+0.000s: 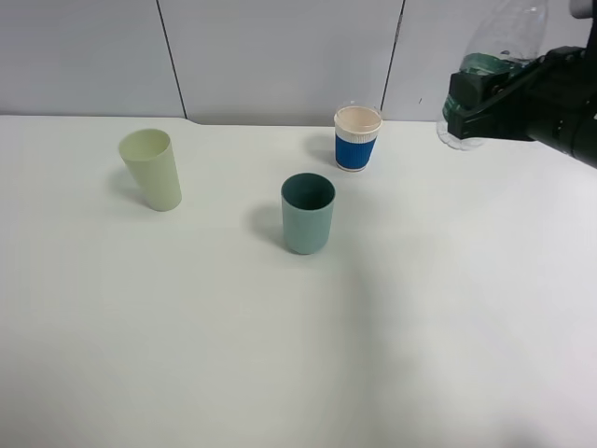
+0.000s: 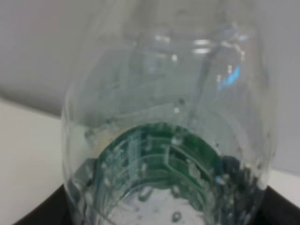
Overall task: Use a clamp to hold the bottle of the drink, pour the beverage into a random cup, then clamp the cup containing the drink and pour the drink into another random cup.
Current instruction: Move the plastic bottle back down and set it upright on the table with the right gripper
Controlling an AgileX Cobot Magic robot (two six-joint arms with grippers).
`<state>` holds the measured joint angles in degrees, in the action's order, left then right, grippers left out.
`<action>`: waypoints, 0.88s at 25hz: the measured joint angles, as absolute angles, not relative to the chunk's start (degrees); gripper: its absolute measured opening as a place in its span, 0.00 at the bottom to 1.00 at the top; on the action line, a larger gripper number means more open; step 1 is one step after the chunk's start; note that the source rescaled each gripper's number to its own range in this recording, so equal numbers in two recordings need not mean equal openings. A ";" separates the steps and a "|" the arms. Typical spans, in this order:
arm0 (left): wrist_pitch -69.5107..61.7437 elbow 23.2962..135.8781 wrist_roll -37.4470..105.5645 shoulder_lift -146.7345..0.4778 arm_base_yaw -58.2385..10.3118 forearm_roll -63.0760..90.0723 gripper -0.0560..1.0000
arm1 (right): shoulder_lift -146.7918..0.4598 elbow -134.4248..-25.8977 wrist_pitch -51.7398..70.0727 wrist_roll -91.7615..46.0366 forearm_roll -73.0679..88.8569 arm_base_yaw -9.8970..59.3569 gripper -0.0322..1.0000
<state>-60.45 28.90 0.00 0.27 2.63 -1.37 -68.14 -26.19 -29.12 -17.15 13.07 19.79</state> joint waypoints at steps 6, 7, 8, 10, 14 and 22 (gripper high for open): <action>-60.45 28.90 0.00 0.27 2.63 -1.37 1.00 | -74.16 -23.48 -37.85 -17.15 23.34 19.47 0.03; -60.45 28.90 0.00 0.27 2.63 -1.37 1.00 | -75.78 -23.35 -38.66 -17.15 23.66 19.47 0.03; -60.45 28.90 0.00 0.27 2.63 -1.37 1.00 | -77.52 -23.35 -39.10 -17.15 23.79 19.47 0.03; -60.45 28.90 0.00 0.27 2.63 -1.37 1.00 | -80.87 -23.30 -40.48 -17.15 23.85 19.47 0.03; -60.45 28.90 0.00 0.27 2.63 -1.37 1.00 | -87.70 -23.30 -44.97 -17.15 22.86 19.47 0.03; -60.45 28.90 0.00 0.27 2.63 -1.37 1.00 | -100.13 -23.35 -56.54 -17.08 18.71 19.47 0.03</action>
<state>-60.45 28.90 0.00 0.27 2.63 -1.37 -100.13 -23.35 -56.54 -17.08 18.71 19.47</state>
